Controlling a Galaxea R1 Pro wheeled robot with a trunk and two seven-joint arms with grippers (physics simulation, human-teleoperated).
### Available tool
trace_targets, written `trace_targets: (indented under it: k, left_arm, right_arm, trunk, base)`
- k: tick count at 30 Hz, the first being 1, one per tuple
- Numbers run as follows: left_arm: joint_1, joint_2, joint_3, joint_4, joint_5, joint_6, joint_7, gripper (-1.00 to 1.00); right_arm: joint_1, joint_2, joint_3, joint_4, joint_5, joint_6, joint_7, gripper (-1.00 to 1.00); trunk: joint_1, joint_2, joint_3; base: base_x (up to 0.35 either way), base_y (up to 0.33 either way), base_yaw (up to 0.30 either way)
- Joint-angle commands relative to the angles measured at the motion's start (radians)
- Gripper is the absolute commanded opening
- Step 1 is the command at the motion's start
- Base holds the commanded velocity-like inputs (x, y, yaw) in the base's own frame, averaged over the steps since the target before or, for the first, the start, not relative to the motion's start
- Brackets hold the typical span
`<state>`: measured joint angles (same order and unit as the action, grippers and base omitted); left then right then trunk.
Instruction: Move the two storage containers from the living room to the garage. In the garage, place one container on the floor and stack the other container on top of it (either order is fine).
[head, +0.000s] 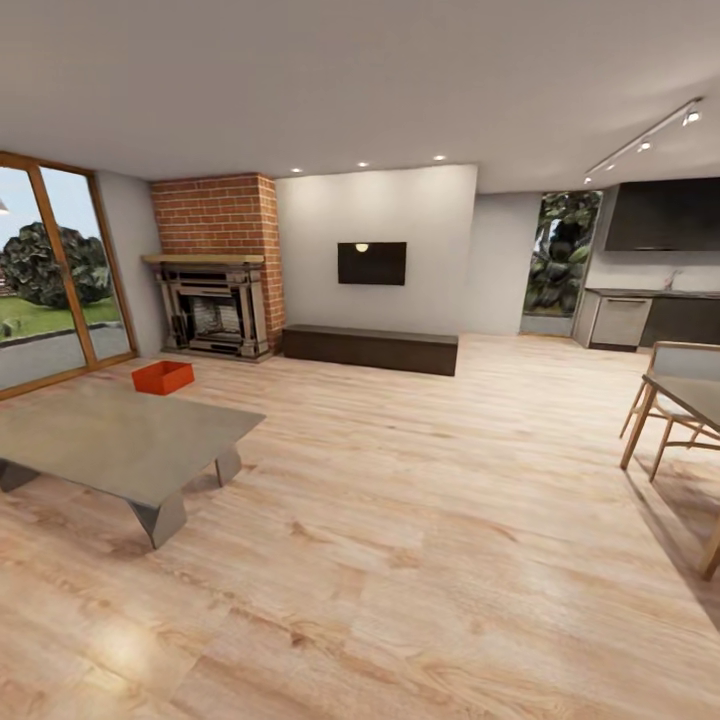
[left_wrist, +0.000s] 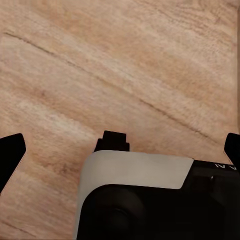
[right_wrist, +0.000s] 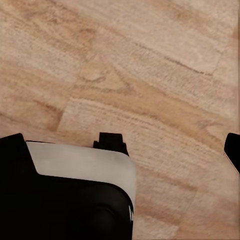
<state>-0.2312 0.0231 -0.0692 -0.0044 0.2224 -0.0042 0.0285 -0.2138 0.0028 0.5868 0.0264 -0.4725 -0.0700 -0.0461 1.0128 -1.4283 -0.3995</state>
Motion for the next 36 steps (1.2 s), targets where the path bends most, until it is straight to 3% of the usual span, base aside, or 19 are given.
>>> trace_targets:
  k: [1,36]
  left_arm:
    - [0.0,0.0,-0.008,0.0,0.008,0.0,0.002,1.0]
    - [0.0,0.0,-0.008,0.0,0.008,0.0,0.002,1.0]
  right_arm:
    - [-0.001,0.001,0.008,0.003,-0.009,-0.005,0.0,1.0]
    - [-0.001,0.0,0.008,0.003,-0.008,-0.005,0.0,1.0]
  trunk:
    - [0.001,-0.001,-0.001]
    - [0.001,-0.001,-0.001]
  base:
    - [0.322,0.0,0.0]
    - [0.322,0.0,0.0]
